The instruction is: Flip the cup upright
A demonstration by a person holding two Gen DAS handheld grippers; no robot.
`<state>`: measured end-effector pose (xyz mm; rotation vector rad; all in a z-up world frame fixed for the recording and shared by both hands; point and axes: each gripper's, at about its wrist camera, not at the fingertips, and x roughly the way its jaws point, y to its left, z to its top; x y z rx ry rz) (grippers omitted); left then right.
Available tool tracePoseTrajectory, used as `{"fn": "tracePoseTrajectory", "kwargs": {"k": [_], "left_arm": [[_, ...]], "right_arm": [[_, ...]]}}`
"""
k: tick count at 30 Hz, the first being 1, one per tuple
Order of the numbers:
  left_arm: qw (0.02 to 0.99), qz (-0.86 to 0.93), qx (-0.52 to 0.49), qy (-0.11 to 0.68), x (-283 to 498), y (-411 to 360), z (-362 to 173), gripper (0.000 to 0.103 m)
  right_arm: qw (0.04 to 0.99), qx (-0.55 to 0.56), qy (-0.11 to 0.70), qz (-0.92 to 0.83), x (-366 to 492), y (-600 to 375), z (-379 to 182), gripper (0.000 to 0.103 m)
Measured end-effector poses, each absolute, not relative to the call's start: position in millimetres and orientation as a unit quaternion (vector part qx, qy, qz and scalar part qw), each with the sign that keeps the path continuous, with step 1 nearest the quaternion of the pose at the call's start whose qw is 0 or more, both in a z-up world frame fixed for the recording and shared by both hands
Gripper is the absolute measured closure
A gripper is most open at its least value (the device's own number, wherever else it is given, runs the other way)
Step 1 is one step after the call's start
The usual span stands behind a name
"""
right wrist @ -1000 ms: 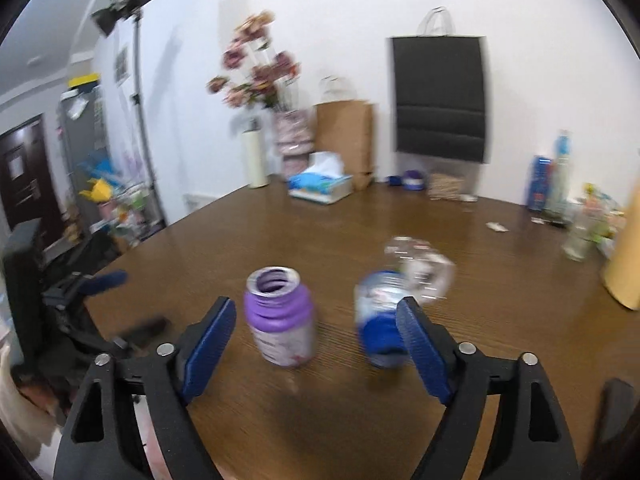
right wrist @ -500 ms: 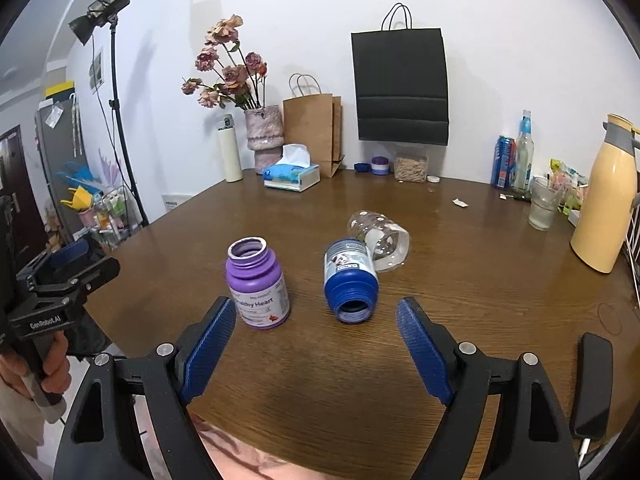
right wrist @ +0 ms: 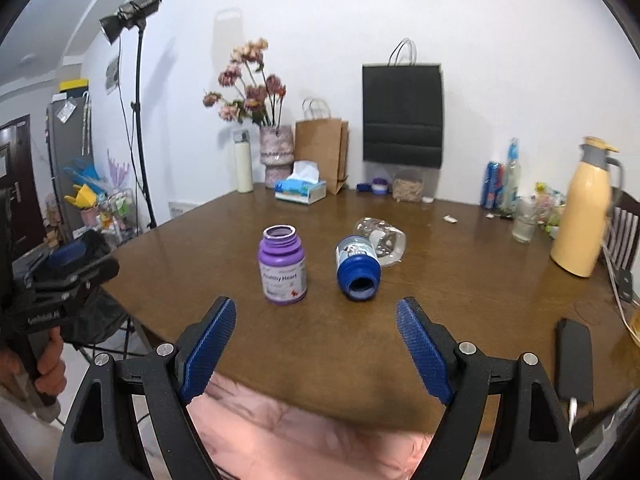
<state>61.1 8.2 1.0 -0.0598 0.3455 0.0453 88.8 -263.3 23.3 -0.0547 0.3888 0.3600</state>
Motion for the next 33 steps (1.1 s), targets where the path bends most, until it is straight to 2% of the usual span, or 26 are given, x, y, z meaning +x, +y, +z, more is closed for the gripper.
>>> {"fn": "tracePoseTrajectory", "kwargs": {"k": [6, 9, 33], "left_arm": [[0.987, 0.018, 0.013, 0.157, 17.2, -4.9, -14.0, 0.0], [0.99, 0.004, 0.024, 0.138, 13.6, -9.9, -8.2, 0.0], [0.99, 0.01, 0.023, 0.137, 10.8, -14.0, -7.8, 0.0]], "right_arm": [[0.968, 0.024, 0.174, 0.177, 22.0, -265.6, -9.8, 0.016], [0.967, 0.008, 0.182, 0.176, 23.2, -260.1, -11.4, 0.016], [0.967, 0.01, 0.185, 0.175, 24.8, -259.9, -14.0, 0.016]]}}
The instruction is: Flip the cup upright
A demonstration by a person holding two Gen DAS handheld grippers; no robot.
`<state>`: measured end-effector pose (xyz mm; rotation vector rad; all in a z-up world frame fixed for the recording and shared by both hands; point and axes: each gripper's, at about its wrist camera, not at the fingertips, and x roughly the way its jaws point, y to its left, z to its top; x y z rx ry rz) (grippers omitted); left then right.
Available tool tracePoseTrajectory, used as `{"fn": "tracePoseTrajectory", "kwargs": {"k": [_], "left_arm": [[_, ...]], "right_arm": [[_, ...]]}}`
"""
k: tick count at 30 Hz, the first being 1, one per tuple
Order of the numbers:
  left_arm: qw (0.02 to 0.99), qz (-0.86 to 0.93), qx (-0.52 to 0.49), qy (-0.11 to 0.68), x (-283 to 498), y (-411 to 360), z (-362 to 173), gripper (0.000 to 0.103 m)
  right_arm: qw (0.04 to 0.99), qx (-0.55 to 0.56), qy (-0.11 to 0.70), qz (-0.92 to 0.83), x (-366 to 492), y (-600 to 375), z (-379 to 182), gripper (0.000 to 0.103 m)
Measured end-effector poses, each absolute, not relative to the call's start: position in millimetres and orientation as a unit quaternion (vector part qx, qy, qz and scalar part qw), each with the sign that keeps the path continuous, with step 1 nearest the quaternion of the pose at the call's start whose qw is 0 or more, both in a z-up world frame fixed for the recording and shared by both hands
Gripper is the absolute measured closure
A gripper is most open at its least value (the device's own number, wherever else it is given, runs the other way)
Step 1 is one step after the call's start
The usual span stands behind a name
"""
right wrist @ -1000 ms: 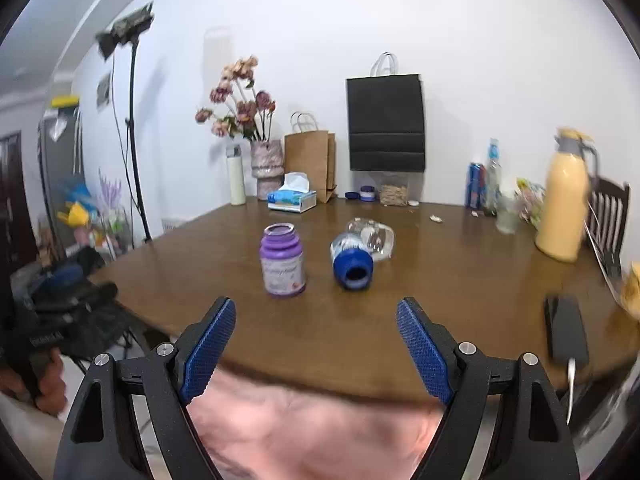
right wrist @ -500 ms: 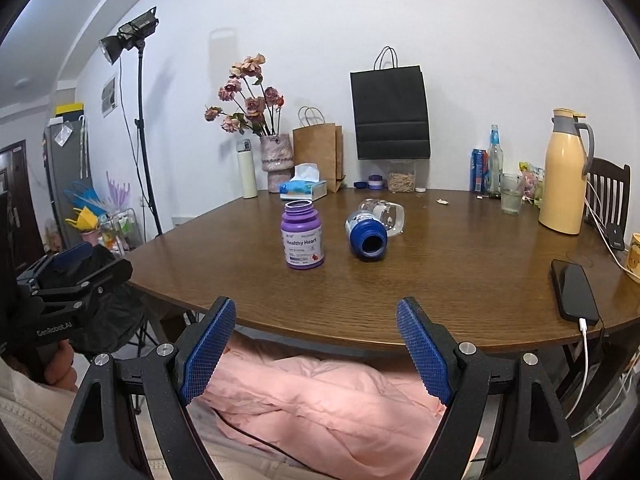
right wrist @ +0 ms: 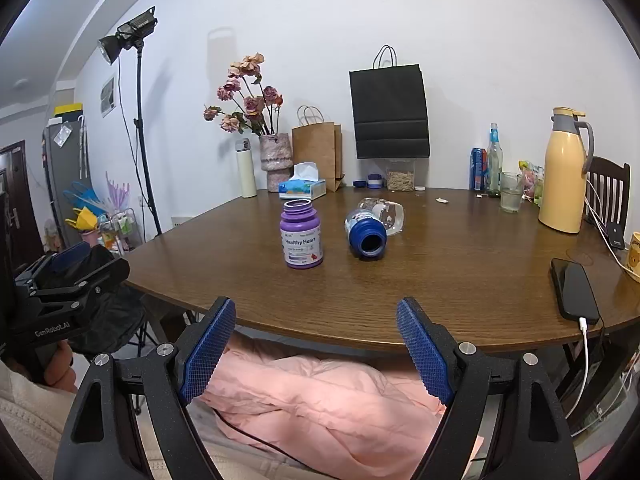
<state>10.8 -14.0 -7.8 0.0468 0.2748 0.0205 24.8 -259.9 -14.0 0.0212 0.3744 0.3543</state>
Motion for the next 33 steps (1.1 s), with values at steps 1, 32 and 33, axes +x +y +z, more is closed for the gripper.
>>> {"fn": "tracePoseTrajectory", "kwargs": {"k": [1, 32, 33], "left_arm": [[0.99, 0.01, 0.023, 0.137, 10.5, -14.2, -7.7, 0.0], [0.991, 0.016, 0.025, 0.132, 13.1, -14.3, -4.9, 0.0], [0.991, 0.016, 0.024, 0.132, 13.0, -14.2, -4.8, 0.0]], "right_arm": [[0.967, 0.01, 0.185, 0.175, 24.5, -260.1, -14.0, 0.016], [0.968, 0.011, 0.183, 0.173, 24.3, -262.5, -9.5, 0.016], [0.968, 0.01, 0.183, 0.172, 24.6, -262.9, -9.2, 0.016]]}}
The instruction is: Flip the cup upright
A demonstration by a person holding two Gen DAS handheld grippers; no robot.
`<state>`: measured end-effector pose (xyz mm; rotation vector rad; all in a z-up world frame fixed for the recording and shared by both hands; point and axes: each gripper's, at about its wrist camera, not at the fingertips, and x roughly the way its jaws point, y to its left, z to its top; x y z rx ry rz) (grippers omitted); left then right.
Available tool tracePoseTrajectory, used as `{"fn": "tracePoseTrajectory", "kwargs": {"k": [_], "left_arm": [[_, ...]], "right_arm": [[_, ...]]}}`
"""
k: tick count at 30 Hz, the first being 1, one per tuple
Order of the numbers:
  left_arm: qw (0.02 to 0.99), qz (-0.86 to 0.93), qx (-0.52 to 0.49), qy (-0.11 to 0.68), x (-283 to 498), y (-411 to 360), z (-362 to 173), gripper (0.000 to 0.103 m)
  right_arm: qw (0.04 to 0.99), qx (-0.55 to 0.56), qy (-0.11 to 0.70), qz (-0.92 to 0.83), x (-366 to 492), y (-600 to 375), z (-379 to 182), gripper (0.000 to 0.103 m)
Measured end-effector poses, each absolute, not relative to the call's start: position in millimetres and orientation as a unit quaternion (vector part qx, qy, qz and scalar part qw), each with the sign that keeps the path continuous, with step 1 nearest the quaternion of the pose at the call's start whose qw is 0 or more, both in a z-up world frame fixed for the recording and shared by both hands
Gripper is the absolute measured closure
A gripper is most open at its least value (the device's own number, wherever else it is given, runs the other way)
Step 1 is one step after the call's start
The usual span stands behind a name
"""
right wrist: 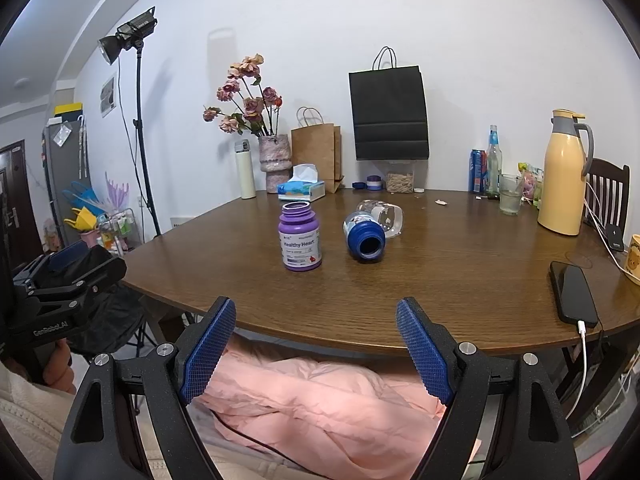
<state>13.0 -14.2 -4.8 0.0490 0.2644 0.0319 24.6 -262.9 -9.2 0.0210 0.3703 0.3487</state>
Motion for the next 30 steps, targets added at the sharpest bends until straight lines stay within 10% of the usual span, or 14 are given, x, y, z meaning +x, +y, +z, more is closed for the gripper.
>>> {"fn": "tracePoseTrajectory", "kwargs": {"k": [30], "left_arm": [[0.991, 0.017, 0.026, 0.132, 14.6, -15.2, -3.0, 0.0]], "right_arm": [[0.967, 0.013, 0.189, 0.169, 25.2, -264.3, -11.0, 0.016]]}}
